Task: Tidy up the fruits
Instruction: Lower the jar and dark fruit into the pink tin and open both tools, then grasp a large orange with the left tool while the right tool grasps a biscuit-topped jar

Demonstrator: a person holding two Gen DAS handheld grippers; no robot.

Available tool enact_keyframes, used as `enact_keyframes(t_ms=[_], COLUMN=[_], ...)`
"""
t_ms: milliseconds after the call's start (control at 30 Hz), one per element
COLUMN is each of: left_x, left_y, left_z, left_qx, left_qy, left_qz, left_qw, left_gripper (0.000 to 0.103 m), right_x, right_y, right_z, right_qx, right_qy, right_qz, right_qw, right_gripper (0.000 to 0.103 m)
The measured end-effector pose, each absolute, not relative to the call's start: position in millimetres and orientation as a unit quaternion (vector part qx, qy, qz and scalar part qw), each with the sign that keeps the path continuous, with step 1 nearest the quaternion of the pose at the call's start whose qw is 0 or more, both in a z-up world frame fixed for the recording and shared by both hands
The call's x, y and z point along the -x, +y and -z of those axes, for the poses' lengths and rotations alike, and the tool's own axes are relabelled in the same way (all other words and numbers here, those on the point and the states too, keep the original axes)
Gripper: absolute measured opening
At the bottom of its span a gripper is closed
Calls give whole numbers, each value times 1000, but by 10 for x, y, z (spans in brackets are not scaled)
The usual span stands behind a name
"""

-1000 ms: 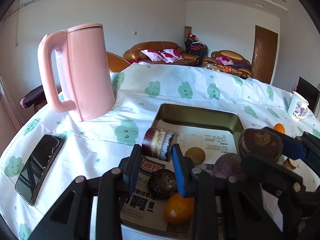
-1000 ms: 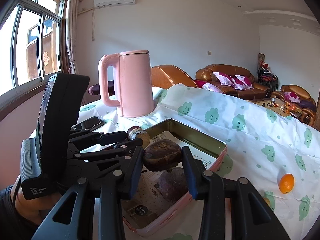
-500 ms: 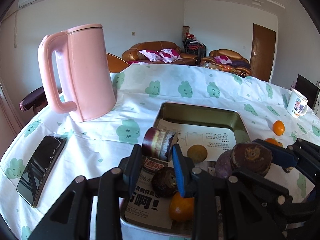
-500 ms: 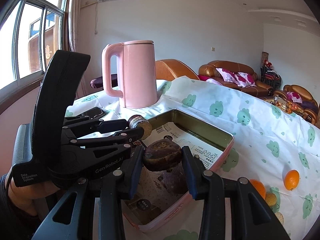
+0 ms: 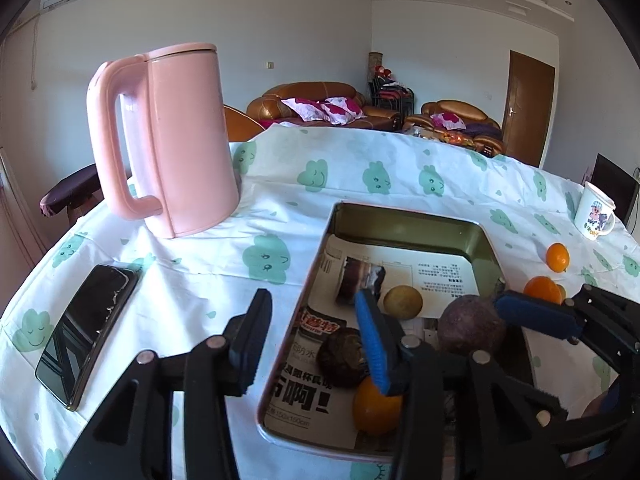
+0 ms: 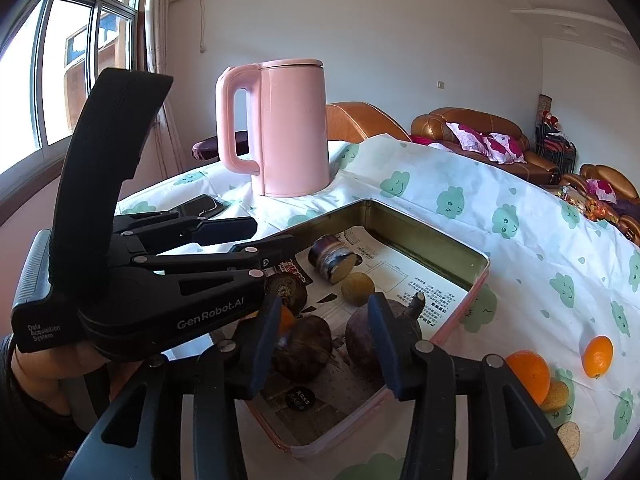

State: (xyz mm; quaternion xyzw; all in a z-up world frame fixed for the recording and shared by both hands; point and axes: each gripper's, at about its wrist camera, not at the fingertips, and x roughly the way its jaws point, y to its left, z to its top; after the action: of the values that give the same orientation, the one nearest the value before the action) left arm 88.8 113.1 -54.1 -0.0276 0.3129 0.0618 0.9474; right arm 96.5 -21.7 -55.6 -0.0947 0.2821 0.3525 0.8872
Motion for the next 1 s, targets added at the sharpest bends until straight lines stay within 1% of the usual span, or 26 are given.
enact_keyframes(t_ms=[67, 100, 133, 167, 267, 367, 533, 700, 833, 867, 900, 933, 1000], left_x=[-854, -832, -809, -790, -740, -706, -728, -804, -876, -894, -919, -941, -975], left_y=[1152, 1147, 1135, 1107, 946, 749, 369, 8, -205, -242, -276, -306, -367], left_z=[507, 484, 461, 433, 363, 312, 283, 327, 386, 398, 412, 423, 447], left_qx=[38, 42, 44, 45, 37, 28, 11, -12, -33, -38, -41, -43, -47], left_qy=[308, 303, 298, 293, 283, 277, 278, 289, 300, 304, 307, 311, 316], left_qz=[-63, -65, -66, -65, -52, -33, 1, 25, 34, 36, 38, 40, 44], left_qw=[949, 950, 951, 953, 957, 960, 961, 957, 953, 951, 950, 949, 946], left_gripper=[68, 73, 81, 85, 88, 92, 92, 92, 92, 92, 92, 92, 92], right_x=[-958, -938, -906, -866, -780, -807, -993, -1134, -1216, -1253, -1285, -1303, -1295], right_y=[-266, -302, -353, -416, -710, -1121, -1728, -1865, -1781, -1768, -1768, -1788, -1843], right_z=[538, 515, 482, 446, 369, 371, 519, 664, 766, 805, 835, 847, 834], right_qx=[83, 79, 78, 79, 82, 73, 48, 22, 27, 27, 23, 17, 7], right_qy=[281, 278, 273, 265, 252, 265, 314, 360, 388, 401, 410, 414, 409], right_qz=[-352, -351, -347, -342, -317, -270, -186, -198, -217, -222, -225, -224, -227], right_qw=[889, 891, 894, 898, 911, 923, 930, 911, 895, 888, 884, 882, 884], right_gripper=[61, 61, 62, 62, 68, 68, 68, 68, 68, 65, 46, 35, 35])
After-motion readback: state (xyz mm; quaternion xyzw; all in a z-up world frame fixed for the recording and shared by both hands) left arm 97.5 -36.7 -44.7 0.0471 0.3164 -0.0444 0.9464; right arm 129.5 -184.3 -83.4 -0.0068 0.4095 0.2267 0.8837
